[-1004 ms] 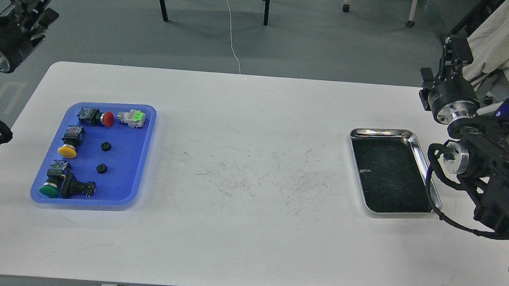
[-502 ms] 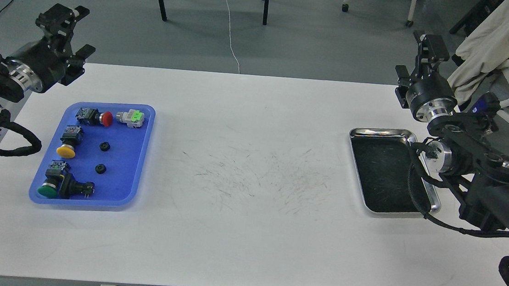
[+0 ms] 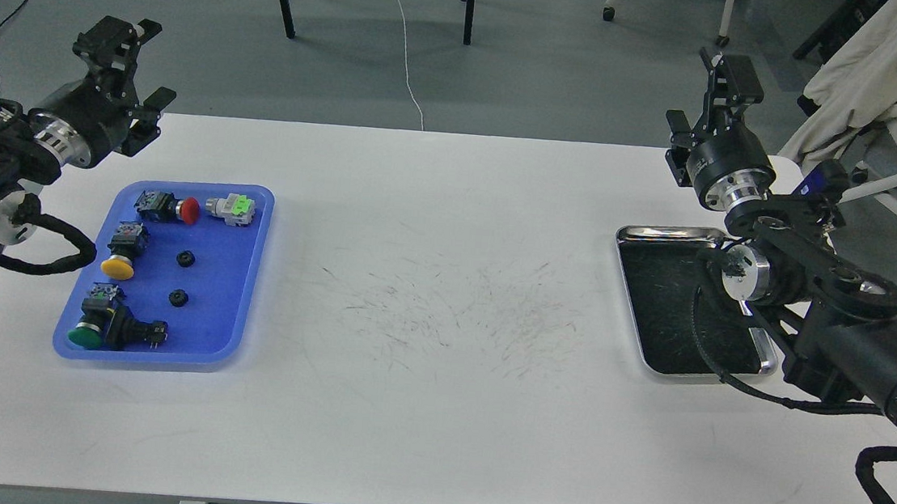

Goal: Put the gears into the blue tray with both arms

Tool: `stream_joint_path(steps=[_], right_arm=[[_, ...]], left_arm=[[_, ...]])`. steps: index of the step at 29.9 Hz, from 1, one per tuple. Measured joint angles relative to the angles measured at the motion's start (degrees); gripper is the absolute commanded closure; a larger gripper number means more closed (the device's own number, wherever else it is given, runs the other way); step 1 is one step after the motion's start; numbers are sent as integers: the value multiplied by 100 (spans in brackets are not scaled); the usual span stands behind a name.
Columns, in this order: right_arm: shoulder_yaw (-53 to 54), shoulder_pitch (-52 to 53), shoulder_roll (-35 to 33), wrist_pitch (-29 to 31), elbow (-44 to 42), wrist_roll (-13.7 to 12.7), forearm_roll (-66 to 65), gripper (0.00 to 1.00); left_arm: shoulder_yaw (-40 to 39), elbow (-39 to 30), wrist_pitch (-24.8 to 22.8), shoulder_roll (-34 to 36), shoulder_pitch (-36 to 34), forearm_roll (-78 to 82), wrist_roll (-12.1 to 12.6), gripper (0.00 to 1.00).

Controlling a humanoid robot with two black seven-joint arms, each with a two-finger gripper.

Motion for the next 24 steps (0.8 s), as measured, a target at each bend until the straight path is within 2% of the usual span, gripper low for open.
stream_joint_path(steps=[13, 24], right_arm=[[53, -67, 11, -38, 100, 0, 0, 2], [127, -78, 10, -53, 88, 0, 0, 2]], left_arm=[[-171, 173, 0, -114, -163, -232, 0, 2], [-495, 826, -1, -841, -213, -538, 1, 1]])
